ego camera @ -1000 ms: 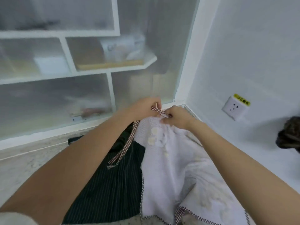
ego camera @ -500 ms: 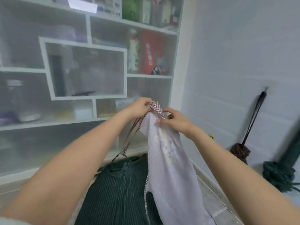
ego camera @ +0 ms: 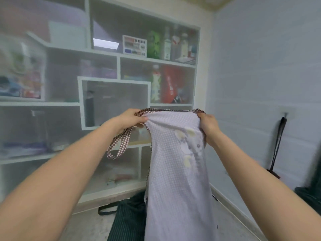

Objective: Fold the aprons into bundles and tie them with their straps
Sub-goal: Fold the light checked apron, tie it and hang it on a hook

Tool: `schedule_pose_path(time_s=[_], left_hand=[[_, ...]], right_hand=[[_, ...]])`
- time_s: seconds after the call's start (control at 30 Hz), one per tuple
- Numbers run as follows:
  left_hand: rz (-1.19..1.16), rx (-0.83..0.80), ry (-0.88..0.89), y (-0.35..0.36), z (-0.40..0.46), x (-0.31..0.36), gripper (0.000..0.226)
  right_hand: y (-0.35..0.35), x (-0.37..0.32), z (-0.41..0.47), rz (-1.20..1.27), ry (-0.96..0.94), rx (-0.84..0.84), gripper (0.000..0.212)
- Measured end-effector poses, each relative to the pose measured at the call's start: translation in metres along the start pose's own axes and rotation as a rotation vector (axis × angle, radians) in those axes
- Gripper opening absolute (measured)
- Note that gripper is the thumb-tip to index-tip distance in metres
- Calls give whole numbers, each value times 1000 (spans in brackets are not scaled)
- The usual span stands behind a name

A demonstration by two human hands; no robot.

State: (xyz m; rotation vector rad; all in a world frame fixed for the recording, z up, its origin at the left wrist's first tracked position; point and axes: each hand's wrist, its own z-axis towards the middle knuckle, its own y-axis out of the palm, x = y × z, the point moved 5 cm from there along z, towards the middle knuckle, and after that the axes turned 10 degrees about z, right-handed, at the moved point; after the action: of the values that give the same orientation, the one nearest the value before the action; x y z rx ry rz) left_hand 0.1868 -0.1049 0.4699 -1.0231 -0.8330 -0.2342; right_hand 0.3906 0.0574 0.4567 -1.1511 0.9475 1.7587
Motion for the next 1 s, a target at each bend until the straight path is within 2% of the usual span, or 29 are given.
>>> schedule_pose_path(time_s=[0.07,0.1,0.2,0.27,0.33,0.4,0.47,0.5,0.57,0.6,0.63,0.7,0.73,0.83,0.87,0.93,0.97,1.0], left_hand=[[-300,39,-27,-8,-10,-8,13],[-370,88,-24,-12,-12,-10,13],[-369,304,12,-28,-20,-9,4],[-299,408,9,-39,-24,-6,8],[-78,460,-65,-50,-28,-7,20],[254,491,-224,-57,-34,-9,27],[489,472,-394,-54,-41,-10,54],[510,454,-443,-50,-46,-9,70],[378,387,-455,-39,-50,-2,97],[255,317,-415,-32,-49,3,98],[105,228,-355,-24,-47,10,84],[-109,109,-265,-13,-46,23,41],[-165,79,-227,-11,-50,30,40],[-201,20,-152,-2,-52,34,61],[-199,48,-126,-2,-53,35,58],[-215,126,-74,-4,-57,36,29],[-261,167,-67,-7,-59,36,25],[-323,206,-50,-11,-61,36,27]], right_hand=[[9,1,-7,10,3,-1,25],[13,1,-10,13,13,-3,27],[26,7,-16,35,84,-19,24],[35,8,-21,74,115,-30,26],[43,5,-30,138,130,-22,26],[52,2,-37,213,141,-50,25],[65,-2,-46,267,144,-124,24],[72,-4,-51,273,149,-161,24],[86,-8,-60,238,146,-205,25],[93,-10,-62,207,127,-214,24],[99,-12,-64,171,103,-218,24],[112,-13,-69,108,70,-257,24],[120,-12,-74,104,75,-313,23],[139,-13,-96,299,178,-569,22],[141,-17,-102,416,225,-665,22],[138,-22,-110,662,313,-808,34],[133,-23,-109,719,323,-825,42],[127,-20,-102,682,288,-749,43]])
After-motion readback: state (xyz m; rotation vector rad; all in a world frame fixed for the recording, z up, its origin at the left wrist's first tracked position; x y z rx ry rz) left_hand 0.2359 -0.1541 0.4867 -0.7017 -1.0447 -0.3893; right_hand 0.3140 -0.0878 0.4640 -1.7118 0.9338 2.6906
